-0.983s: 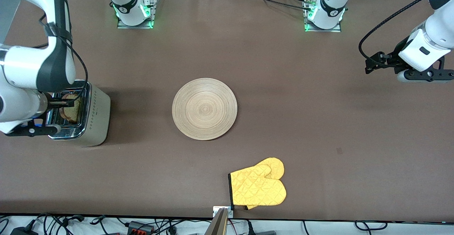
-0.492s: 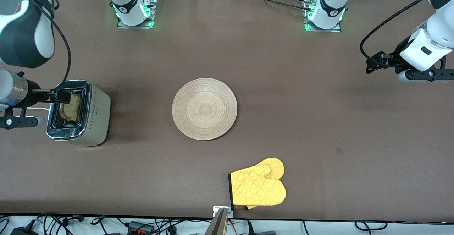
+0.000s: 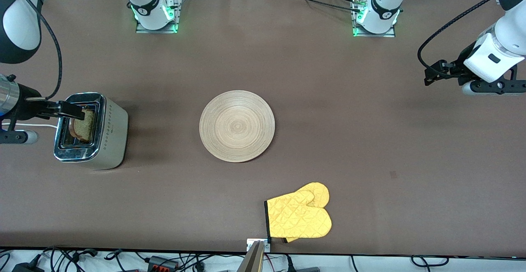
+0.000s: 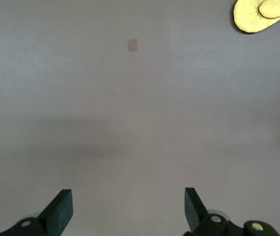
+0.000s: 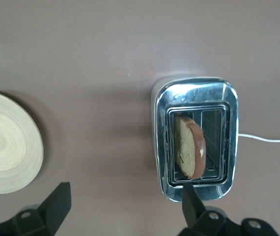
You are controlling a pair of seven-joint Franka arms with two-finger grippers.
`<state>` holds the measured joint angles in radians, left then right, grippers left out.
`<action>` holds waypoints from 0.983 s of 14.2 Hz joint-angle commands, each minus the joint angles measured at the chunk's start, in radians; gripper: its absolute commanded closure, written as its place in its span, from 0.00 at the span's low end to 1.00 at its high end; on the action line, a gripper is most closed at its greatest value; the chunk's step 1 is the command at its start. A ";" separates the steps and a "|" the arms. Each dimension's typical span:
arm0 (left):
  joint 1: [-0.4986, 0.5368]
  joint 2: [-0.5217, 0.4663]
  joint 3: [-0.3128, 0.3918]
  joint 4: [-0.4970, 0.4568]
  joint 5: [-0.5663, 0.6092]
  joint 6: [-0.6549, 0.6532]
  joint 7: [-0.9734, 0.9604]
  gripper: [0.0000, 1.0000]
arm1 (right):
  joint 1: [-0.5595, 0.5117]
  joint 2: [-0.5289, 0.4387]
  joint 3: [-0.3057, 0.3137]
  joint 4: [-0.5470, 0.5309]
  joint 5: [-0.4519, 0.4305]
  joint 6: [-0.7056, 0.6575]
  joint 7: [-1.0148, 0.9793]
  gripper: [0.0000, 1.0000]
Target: Move plate and put bread in toaster
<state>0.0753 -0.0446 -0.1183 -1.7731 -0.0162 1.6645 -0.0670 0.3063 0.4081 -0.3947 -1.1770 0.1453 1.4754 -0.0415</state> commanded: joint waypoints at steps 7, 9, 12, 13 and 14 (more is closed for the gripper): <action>0.001 -0.005 -0.004 0.014 -0.001 -0.009 0.013 0.00 | -0.274 -0.110 0.291 -0.083 -0.051 0.107 0.055 0.00; 0.001 -0.005 -0.004 0.014 -0.001 -0.009 0.013 0.00 | -0.302 -0.169 0.324 -0.168 -0.075 0.152 0.052 0.00; 0.003 -0.005 -0.004 0.014 -0.002 -0.009 0.015 0.00 | -0.317 -0.186 0.327 -0.185 -0.075 0.144 0.046 0.00; 0.004 -0.005 -0.003 0.014 -0.002 -0.008 0.015 0.00 | -0.320 -0.190 0.327 -0.187 -0.075 0.143 0.040 0.00; 0.004 -0.005 -0.003 0.014 -0.002 -0.008 0.015 0.00 | -0.316 -0.201 0.327 -0.193 -0.076 0.138 0.040 0.00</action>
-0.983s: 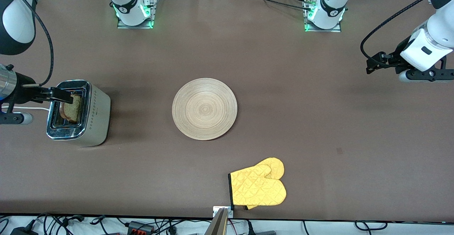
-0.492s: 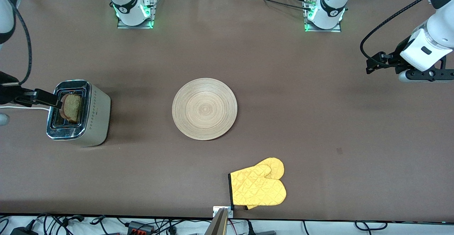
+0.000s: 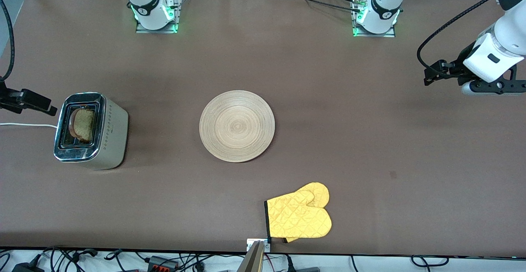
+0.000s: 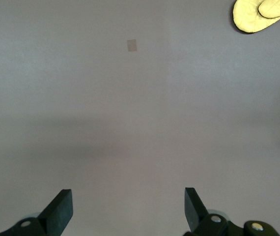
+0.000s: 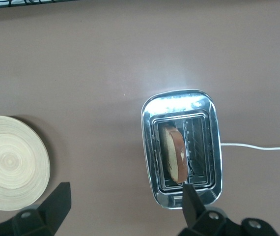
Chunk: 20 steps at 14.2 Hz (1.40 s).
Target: Move plate and put bread in toaster
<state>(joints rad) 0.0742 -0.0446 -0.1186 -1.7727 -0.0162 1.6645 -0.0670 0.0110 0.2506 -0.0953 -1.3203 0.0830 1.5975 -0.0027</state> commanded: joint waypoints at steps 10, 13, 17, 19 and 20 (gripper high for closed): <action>0.009 -0.003 -0.003 0.013 -0.002 -0.006 0.015 0.00 | 0.015 -0.258 0.025 -0.351 -0.074 0.067 0.010 0.00; 0.007 -0.003 -0.003 0.013 -0.002 -0.006 0.015 0.00 | 0.014 -0.297 0.020 -0.399 -0.072 0.081 0.009 0.00; 0.009 -0.003 -0.003 0.013 -0.002 -0.008 0.015 0.00 | 0.014 -0.300 0.020 -0.402 -0.078 0.082 -0.002 0.00; 0.009 -0.003 -0.003 0.013 -0.002 -0.008 0.015 0.00 | 0.014 -0.320 0.020 -0.422 -0.080 0.090 -0.003 0.00; 0.009 -0.003 -0.003 0.013 -0.002 -0.008 0.015 0.00 | 0.014 -0.329 0.020 -0.434 -0.080 0.097 -0.003 0.00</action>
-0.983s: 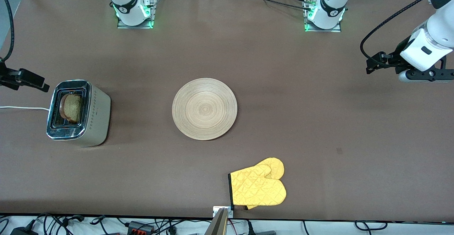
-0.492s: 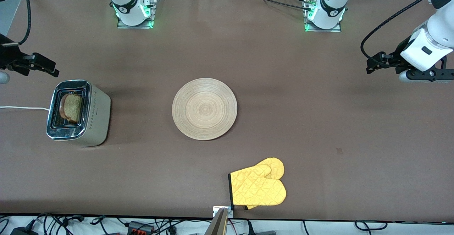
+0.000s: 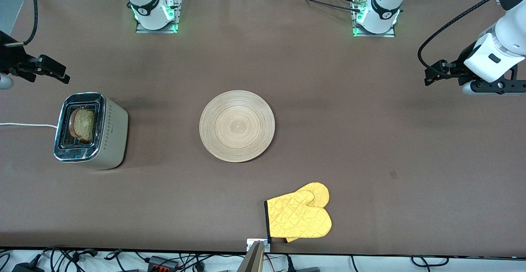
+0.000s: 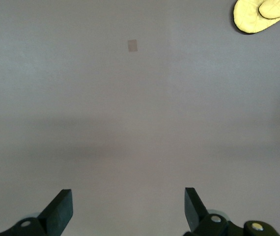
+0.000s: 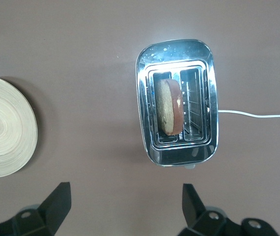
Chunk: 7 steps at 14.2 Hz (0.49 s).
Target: Move plate and put bread in toaster
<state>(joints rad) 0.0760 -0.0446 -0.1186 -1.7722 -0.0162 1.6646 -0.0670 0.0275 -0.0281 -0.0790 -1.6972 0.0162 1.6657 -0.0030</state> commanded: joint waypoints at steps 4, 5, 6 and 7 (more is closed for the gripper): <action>0.007 -0.003 -0.003 0.013 -0.002 -0.009 0.015 0.00 | -0.001 -0.059 0.004 -0.067 -0.013 0.019 -0.003 0.00; 0.007 -0.003 -0.003 0.013 -0.002 -0.009 0.015 0.00 | -0.001 -0.059 0.004 -0.067 -0.013 0.019 -0.003 0.00; 0.007 -0.003 -0.003 0.013 -0.002 -0.009 0.015 0.00 | -0.001 -0.058 0.004 -0.067 -0.013 0.019 -0.003 0.00; 0.007 -0.003 -0.003 0.013 -0.002 -0.009 0.015 0.00 | -0.001 -0.059 0.004 -0.067 -0.013 0.019 -0.005 0.00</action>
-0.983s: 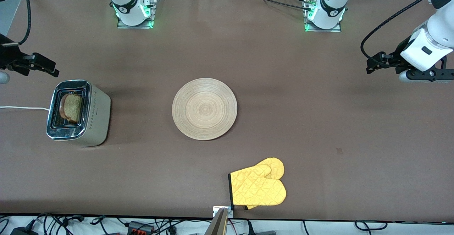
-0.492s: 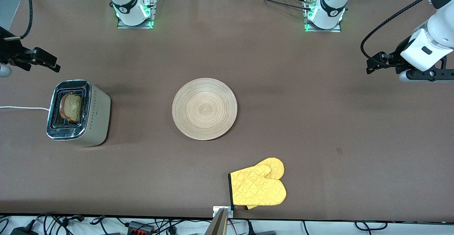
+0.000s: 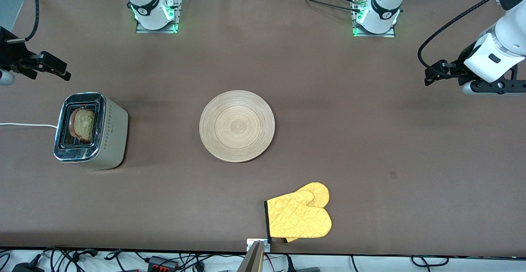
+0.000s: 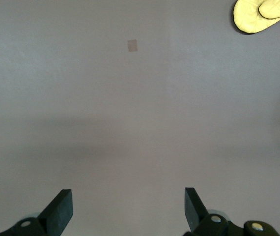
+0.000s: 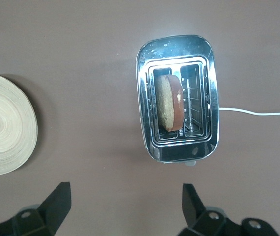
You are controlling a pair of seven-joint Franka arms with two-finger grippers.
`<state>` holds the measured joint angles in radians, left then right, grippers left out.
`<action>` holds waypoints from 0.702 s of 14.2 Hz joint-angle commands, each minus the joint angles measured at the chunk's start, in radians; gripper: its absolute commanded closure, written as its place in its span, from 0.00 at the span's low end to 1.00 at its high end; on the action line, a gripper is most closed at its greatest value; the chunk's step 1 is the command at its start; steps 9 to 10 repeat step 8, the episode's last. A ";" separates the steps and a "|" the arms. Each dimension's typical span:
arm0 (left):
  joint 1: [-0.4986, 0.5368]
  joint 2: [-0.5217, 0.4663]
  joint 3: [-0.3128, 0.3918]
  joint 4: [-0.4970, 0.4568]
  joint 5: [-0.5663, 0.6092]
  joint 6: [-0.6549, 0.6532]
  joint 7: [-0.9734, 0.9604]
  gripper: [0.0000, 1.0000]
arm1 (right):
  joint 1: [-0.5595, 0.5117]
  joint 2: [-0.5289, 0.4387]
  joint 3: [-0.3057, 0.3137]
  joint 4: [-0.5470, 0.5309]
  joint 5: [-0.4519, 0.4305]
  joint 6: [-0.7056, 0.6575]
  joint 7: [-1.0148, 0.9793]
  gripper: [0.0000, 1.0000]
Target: Move plate and put bread in toaster
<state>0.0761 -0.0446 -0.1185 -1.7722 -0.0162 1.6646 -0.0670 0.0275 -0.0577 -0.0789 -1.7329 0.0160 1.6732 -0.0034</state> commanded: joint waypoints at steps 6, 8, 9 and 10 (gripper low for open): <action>0.005 -0.003 -0.003 0.013 -0.002 -0.009 0.015 0.00 | -0.003 -0.034 0.005 -0.031 -0.014 0.013 -0.010 0.00; 0.007 -0.003 -0.003 0.013 -0.002 -0.009 0.015 0.00 | -0.003 -0.034 0.005 -0.031 -0.014 0.013 -0.012 0.00; 0.007 -0.003 -0.003 0.013 -0.002 -0.009 0.015 0.00 | -0.003 -0.034 0.005 -0.031 -0.014 0.013 -0.012 0.00; 0.007 -0.003 -0.003 0.013 -0.002 -0.009 0.015 0.00 | -0.003 -0.034 0.005 -0.031 -0.014 0.013 -0.012 0.00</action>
